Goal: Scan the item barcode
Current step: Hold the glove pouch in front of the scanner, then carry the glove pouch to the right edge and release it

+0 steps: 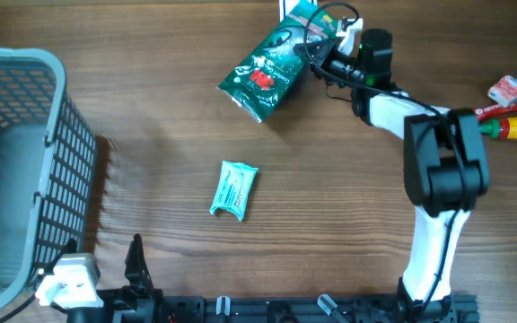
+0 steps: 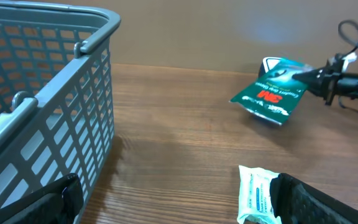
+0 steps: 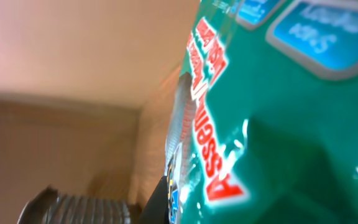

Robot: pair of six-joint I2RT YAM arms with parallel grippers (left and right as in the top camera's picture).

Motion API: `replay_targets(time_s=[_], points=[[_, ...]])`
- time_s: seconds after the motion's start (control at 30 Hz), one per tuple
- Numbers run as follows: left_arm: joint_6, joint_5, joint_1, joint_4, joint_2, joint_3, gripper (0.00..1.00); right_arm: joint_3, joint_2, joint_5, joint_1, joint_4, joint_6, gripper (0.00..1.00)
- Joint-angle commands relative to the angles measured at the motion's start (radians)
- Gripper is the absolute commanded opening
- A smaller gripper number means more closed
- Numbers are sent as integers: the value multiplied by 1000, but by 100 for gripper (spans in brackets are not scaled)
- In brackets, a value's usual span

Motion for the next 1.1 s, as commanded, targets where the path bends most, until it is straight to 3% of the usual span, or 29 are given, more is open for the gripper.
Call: replay_targets(time_s=[0.0, 0.3, 0.43, 0.57, 0.67, 0.8, 0.93, 1.07], points=[[-3, 5, 5, 2, -3, 1, 100, 94, 60, 34, 0, 9, 57, 4], [-3, 5, 5, 2, -3, 1, 100, 122, 80, 38, 0, -43, 41, 5], [-3, 5, 5, 2, -3, 1, 100, 122, 61, 3, 0, -170, -79, 5], [-3, 5, 5, 2, -3, 1, 100, 122, -95, 31, -27, -433, -270, 5], [-3, 5, 5, 2, -3, 1, 100, 122, -241, 172, -61, -689, -329, 5], [-3, 5, 5, 2, -3, 1, 100, 122, -474, 543, -173, -1116, -346, 5], [-3, 5, 5, 2, -3, 1, 100, 119, -523, 789, -334, -1231, -348, 4], [-3, 5, 5, 2, -3, 1, 100, 108, -432, 785, -518, -1201, -356, 4]])
